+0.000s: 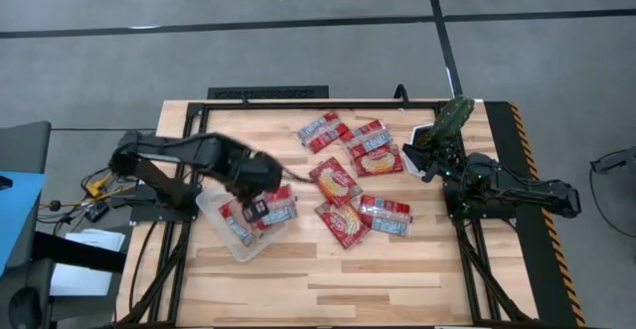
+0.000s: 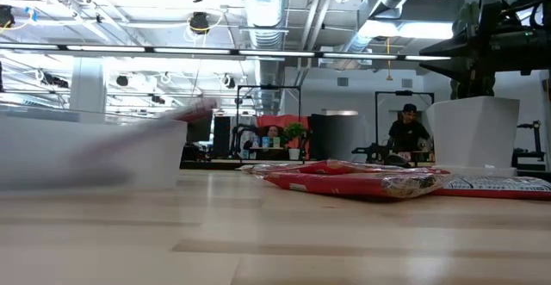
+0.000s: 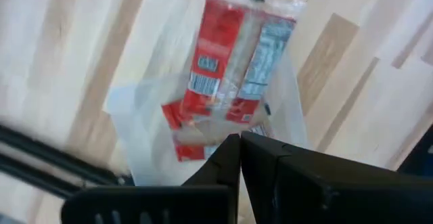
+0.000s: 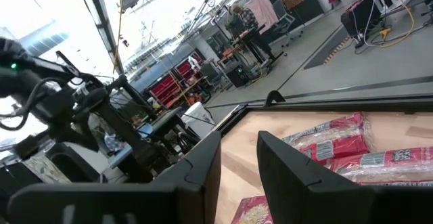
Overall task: Sort popcorn bags into baskets
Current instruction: Put the red popcorn bag into the transparent bin
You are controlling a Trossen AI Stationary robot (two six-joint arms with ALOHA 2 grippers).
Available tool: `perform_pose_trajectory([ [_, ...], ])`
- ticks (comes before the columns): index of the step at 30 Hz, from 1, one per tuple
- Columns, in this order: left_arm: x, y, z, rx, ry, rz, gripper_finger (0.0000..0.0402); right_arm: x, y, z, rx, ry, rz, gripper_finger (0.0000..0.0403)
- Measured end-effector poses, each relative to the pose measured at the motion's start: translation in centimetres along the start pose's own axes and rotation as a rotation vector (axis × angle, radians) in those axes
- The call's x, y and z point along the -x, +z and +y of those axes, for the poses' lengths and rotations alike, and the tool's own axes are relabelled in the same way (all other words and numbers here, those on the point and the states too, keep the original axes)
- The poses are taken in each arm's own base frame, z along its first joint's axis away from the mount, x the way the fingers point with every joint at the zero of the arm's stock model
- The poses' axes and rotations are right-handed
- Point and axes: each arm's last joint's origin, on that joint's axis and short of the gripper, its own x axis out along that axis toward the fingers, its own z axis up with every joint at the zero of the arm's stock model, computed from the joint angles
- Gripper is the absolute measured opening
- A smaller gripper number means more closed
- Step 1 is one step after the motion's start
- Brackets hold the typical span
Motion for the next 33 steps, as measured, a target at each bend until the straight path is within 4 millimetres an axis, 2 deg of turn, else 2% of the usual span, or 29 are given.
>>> perform_pose_trajectory([
  [5,-1.0,-2.6,-0.9,0.024,0.132,-0.063,0.0001,0.0,0.0,0.0,-0.001,0.0,-0.001,0.0121],
  [8,-2.0,-3.2,-1.2,-0.051,0.219,-0.097,0.0014,0.0,0.0,0.0,-0.001,0.001,-0.001,0.0125],
  [11,-3.5,-3.0,-1.0,-0.09,0.234,-0.081,0.0048,0.0,0.0,0.0,-0.002,0.001,-0.001,0.013],
  [16,-6.9,-1.7,-0.2,-0.116,0.251,-0.099,0.0128,0.0,0.0,0.0,-0.002,0.001,-0.001,0.014],
  [19,-9.1,-1.2,1.4,-0.106,0.3,-0.064,0.0166,0.0,0.0,0.0,-0.003,0.002,-0.001,0.0143],
  [21,-10.3,-1.6,2.8,-0.082,0.313,-0.012,0.0186,0.0,0.0,0.0,-0.003,0.002,-0.001,0.0145],
  [24,-11.1,-3.0,4.6,-0.05,0.223,0.002,0.0213,0.0,0.0,0.0,-0.002,0.002,-0.001,0.0146],
  [27,-11.2,-4.7,6.3,0.011,0.079,-0.075,0.023,0.0,0.0,0.0,-0.002,0.002,-0.002,0.0143],
  [33,-11.5,-8.3,9.0,-0.008,-0.165,-0.295,0.0228,0.0,0.0,0.0,-0.002,0.002,-0.002,0.0137],
])
